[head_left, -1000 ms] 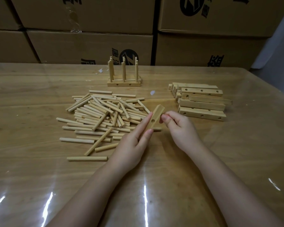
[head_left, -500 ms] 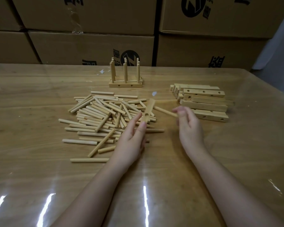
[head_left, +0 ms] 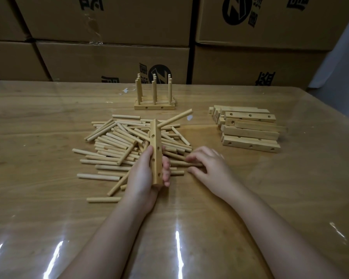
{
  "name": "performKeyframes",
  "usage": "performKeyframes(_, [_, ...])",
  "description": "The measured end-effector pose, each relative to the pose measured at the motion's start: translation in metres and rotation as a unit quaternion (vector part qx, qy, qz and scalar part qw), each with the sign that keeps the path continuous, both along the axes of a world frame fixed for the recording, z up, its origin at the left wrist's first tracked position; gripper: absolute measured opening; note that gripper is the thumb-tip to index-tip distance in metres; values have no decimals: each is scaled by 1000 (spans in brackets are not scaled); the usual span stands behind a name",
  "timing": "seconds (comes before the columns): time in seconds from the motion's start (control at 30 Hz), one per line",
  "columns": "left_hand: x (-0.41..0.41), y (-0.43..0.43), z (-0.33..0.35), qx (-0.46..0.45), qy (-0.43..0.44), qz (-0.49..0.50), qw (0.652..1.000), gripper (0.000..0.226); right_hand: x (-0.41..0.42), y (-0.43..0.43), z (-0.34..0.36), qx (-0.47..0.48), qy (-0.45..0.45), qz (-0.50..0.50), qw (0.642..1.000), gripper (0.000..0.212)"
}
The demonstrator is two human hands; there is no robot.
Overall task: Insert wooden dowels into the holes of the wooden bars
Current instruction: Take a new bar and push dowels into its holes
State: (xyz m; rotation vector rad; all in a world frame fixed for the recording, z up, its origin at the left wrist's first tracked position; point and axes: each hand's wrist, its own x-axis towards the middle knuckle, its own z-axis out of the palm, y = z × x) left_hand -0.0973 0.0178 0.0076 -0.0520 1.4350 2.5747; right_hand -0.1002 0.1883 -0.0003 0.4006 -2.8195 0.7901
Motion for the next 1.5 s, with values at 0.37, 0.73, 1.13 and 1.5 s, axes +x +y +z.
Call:
performKeyframes(0.37, [-2, -1, -1, 5, -30, 5, 1000, 38, -4, 6, -1, -204, -57, -82, 974, 16])
performKeyframes(0.73, [-2, 0, 1, 41, -32, -3, 999, 34, 2, 5, 5, -271, -43, 24, 961, 22])
performKeyframes(1.13, [1, 2, -3, -45, 28, -21, 998, 37, 2, 4, 11, -427, -106, 33, 898, 21])
performKeyframes(1.5, [6, 5, -3, -153, 70, -32, 985, 47, 10, -18, 10, -400, -103, 102, 905, 6])
